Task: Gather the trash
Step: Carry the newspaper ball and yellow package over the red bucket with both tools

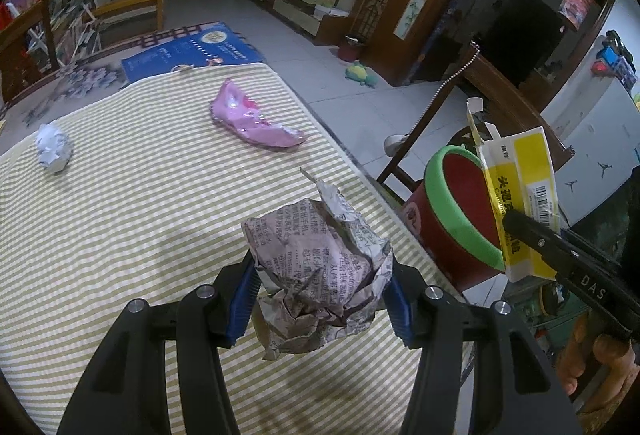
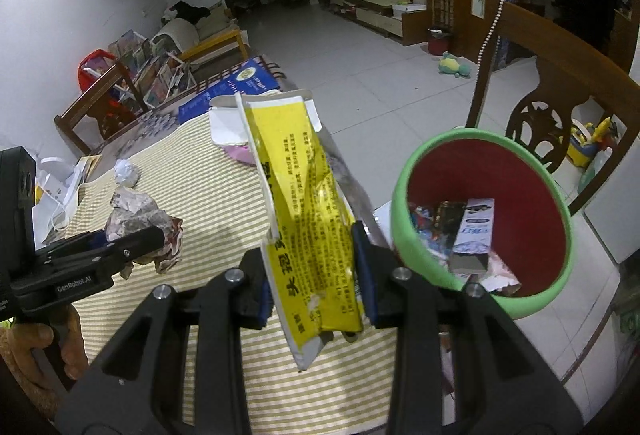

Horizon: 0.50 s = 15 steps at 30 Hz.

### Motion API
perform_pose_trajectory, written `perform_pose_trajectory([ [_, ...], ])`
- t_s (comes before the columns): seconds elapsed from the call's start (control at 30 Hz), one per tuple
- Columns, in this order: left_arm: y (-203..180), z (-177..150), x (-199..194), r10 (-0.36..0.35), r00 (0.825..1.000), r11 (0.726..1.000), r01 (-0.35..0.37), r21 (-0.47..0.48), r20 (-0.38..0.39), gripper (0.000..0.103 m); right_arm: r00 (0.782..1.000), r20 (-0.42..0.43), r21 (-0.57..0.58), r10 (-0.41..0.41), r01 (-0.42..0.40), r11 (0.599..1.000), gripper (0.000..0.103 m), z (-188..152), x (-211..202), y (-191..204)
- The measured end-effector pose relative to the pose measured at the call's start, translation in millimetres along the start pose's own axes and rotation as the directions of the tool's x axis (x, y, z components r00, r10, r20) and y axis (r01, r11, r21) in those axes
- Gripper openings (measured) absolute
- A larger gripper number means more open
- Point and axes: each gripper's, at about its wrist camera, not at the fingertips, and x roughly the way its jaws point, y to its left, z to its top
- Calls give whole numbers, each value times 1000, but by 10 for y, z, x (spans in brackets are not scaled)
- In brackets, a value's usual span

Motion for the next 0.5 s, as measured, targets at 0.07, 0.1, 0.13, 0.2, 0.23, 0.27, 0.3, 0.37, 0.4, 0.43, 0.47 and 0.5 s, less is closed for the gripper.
perform_pose_trajectory([
  [0.07, -69, 35, 36, -1, 1000, 1000, 1, 7, -3, 52, 1000, 2, 11, -4, 4, 1000, 33, 18, -2, -93],
  [0.1, -100, 44, 52, -1, 1000, 1000, 1, 11, -4, 52, 1000, 3, 16, -5, 5, 1000, 33, 28, 0, -134],
  [0.13, -125, 56, 73, 0, 1000, 1000, 1, 15, -7, 52, 1000, 4, 22, -7, 7, 1000, 33, 38, -2, -181],
  [0.2, -193, 76, 107, 1, 1000, 1000, -1, 25, -11, 52, 1000, 5, 33, -11, 11, 999, 33, 49, -5, -265],
  [0.23, -231, 91, 129, 3, 1000, 1000, -2, 29, -13, 52, 1000, 5, 41, -15, 15, 999, 33, 55, -3, -323],
  [0.27, -261, 100, 139, 3, 1000, 999, -3, 32, -14, 52, 1000, 6, 47, -17, 17, 999, 33, 53, -1, -359],
  [0.3, -294, 114, 154, 5, 1000, 999, -4, 35, -13, 52, 1000, 5, 57, -21, 20, 998, 33, 56, 2, -415],
  [0.37, -348, 139, 181, 5, 1000, 999, -5, 40, -15, 52, 1000, 4, 70, -27, 27, 997, 33, 58, 7, -511],
  [0.4, -384, 152, 199, 6, 1000, 999, -6, 43, -17, 52, 999, 4, 79, -32, 31, 996, 33, 59, 10, -569],
  [0.43, -408, 153, 210, 8, 1000, 999, -7, 46, -18, 52, 999, 2, 89, -36, 36, 995, 33, 59, 15, -630],
  [0.47, -445, 161, 228, 9, 1000, 999, -8, 50, -20, 52, 999, 0, 98, -40, 40, 994, 33, 66, 18, -706],
  [0.5, -482, 168, 247, 9, 1000, 999, -8, 53, -22, 52, 999, -2, 108, -44, 44, 993, 33, 68, 19, -759],
])
